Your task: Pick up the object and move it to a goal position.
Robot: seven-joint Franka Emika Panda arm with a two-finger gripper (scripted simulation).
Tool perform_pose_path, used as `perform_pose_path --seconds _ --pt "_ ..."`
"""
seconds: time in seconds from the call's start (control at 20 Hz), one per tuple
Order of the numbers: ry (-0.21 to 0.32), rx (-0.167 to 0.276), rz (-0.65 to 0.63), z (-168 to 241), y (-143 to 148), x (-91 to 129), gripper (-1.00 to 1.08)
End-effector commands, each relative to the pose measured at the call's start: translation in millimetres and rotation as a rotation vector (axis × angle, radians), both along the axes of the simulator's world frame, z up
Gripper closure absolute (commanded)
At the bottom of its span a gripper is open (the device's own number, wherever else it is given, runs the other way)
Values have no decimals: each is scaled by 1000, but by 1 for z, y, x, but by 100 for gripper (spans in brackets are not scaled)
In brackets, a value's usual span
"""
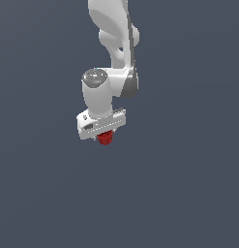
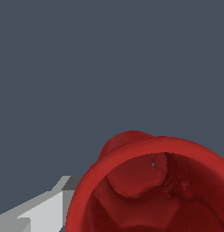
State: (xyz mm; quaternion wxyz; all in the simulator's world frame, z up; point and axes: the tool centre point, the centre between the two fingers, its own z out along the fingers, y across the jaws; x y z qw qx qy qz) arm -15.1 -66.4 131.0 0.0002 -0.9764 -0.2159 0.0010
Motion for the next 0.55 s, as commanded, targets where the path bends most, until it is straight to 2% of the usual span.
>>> perform_pose_path --seconds 0.0,0.5 --pt "-2 0 1 10 -12 -10 108" --pt "-2 0 1 26 -35 -27 108"
